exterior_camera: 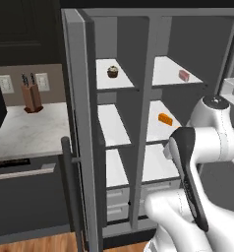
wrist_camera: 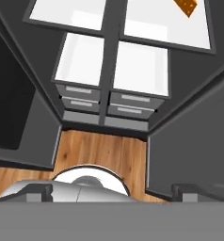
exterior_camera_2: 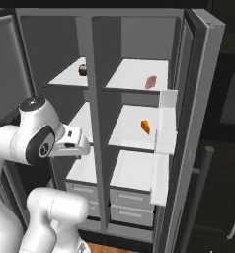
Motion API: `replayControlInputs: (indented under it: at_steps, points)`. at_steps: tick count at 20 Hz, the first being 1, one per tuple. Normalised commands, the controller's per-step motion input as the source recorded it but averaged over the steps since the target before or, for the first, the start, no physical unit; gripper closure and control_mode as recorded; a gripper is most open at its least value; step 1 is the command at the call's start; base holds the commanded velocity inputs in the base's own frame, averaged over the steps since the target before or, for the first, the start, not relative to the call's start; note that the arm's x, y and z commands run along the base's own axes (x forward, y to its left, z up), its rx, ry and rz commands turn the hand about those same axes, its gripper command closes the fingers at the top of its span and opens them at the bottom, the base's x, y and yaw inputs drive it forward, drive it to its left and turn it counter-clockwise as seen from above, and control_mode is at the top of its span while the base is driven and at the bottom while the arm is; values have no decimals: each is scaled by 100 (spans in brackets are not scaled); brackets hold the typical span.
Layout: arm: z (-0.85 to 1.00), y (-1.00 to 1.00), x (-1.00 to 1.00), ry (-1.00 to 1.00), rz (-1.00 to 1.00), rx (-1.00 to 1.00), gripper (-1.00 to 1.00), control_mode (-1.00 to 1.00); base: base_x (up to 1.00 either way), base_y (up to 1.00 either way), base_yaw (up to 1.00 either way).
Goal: Pick up the frozen steak from the freezer, place it on any shelf in the fridge, and close the fridge and freezer doors when done.
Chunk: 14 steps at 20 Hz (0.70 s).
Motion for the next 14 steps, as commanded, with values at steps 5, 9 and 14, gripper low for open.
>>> replayControlInputs:
  at_steps: [5,9,14]
  points:
    - [0,0,0,0,0,0,-100,100,-45,-51,0]
    - [0,0,0,0,0,0,-100,100,-37,-27,0]
    - [0,0,0,0,0,0,-100,100,-58,-2,0]
